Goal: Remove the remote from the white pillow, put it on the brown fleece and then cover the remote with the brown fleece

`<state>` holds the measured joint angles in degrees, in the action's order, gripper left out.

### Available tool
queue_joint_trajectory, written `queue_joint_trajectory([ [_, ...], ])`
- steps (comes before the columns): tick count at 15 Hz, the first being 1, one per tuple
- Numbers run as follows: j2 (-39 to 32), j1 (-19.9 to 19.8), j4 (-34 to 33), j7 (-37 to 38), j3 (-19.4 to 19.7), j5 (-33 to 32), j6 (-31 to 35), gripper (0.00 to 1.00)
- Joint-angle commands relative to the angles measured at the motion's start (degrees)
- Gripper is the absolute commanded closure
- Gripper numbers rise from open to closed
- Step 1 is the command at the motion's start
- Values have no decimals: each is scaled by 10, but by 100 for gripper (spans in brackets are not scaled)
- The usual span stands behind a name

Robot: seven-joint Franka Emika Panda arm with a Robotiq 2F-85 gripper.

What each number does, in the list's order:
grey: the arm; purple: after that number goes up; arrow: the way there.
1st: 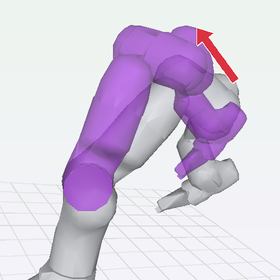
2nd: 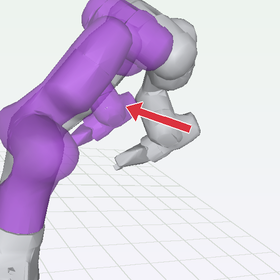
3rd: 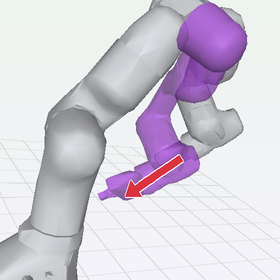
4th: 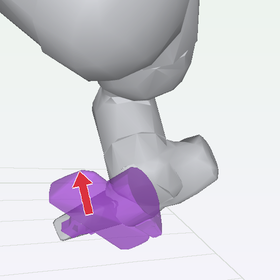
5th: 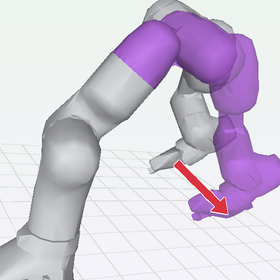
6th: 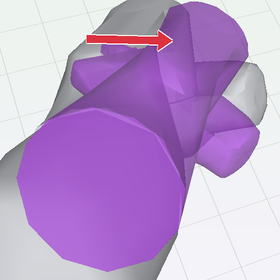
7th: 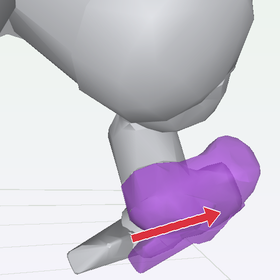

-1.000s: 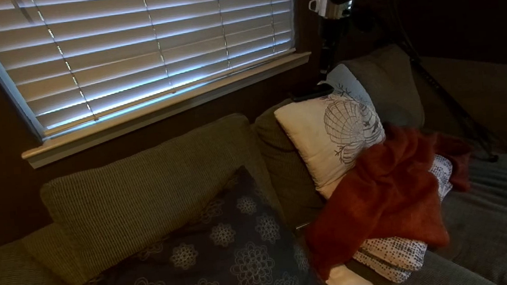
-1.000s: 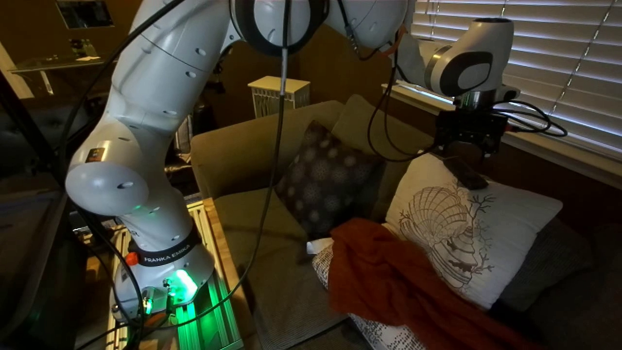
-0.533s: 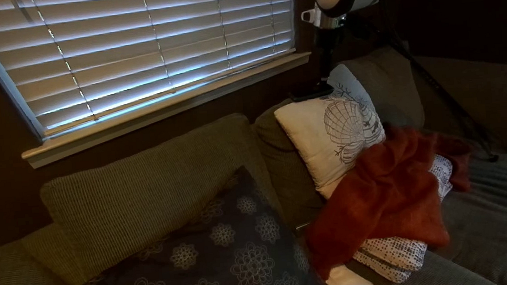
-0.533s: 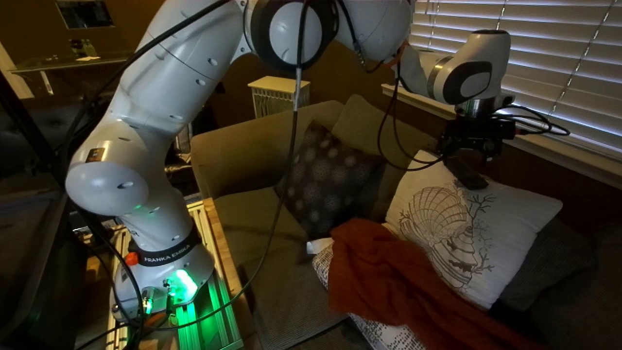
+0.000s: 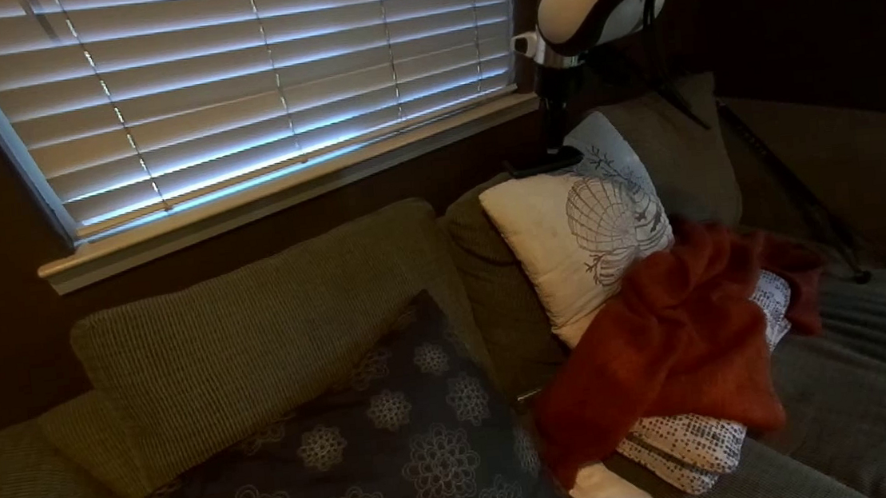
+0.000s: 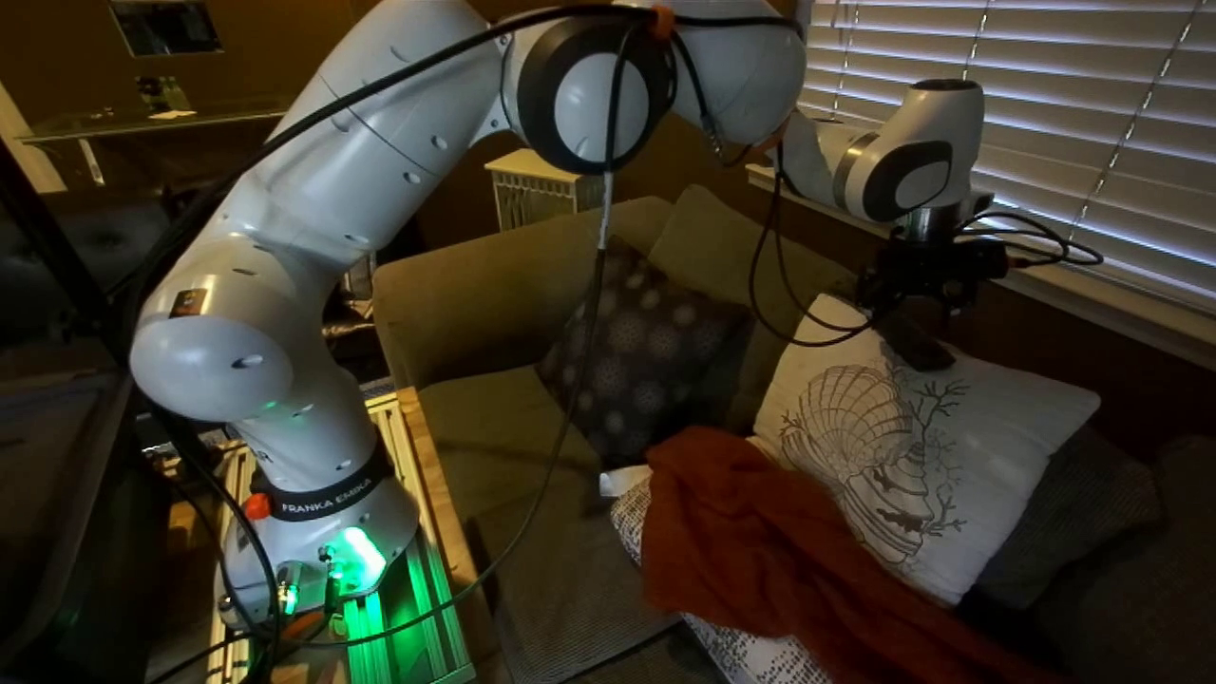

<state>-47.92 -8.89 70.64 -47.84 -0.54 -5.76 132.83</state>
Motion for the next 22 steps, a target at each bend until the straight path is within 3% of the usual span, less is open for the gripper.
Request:
queue_joint_trajectory([
  [1, -37, 0, -48, -22, -6, -15, 8, 0],
  [11, -90, 4, -125, -64, -14, -10, -18, 0],
  [12, -95, 4, -132, -67, -14, -10, -25, 4],
  [14, -102, 5, -145, -70, -14, -9, -40, 28],
  [15, -105, 6, -150, -71, -14, -8, -47, 30],
  [19, -116, 9, -172, -78, -13, -8, -75, 60],
  [22, -113, 14, -172, -72, -10, -10, -78, 64],
])
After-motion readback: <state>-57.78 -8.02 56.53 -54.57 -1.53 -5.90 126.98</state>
